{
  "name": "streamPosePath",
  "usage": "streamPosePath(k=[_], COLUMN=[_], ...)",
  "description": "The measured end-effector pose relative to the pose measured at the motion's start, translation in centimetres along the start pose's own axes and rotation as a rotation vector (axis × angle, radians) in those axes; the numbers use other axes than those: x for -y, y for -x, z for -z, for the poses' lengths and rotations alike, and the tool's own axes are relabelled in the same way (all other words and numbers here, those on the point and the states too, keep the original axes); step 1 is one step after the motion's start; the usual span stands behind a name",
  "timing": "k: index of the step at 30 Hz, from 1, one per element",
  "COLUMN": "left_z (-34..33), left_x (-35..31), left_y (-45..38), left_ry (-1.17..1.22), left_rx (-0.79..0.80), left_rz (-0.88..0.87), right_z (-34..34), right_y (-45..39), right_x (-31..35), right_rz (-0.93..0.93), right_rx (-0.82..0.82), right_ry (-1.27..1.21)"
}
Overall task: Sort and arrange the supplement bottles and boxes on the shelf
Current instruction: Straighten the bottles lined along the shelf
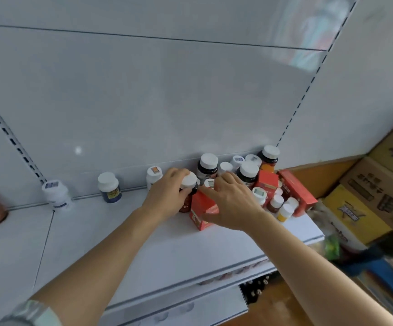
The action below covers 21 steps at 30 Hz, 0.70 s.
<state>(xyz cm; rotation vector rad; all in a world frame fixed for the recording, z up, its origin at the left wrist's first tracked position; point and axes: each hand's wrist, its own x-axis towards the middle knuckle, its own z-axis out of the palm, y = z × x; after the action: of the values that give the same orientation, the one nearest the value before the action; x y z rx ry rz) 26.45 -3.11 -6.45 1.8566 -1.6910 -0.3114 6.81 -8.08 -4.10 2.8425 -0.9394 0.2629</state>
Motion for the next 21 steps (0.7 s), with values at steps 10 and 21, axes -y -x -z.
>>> streamPosePath(k=[10, 21], left_z=[0.6, 4.0], left_x=[-0.5, -1.9], left_y=[3.4, 7.5], left_ry=[-0.016, 0.350], left_rx=[-0.106, -0.156], left_rz=[0.185, 0.377], right_z=[0.5, 2.8], right_y=[-1.5, -1.5], right_x=[-2.6, -1.4], right_rz=[0.226, 0.177], right_rx=[0.197, 0.036], right_ry=[-0.029, -0.515])
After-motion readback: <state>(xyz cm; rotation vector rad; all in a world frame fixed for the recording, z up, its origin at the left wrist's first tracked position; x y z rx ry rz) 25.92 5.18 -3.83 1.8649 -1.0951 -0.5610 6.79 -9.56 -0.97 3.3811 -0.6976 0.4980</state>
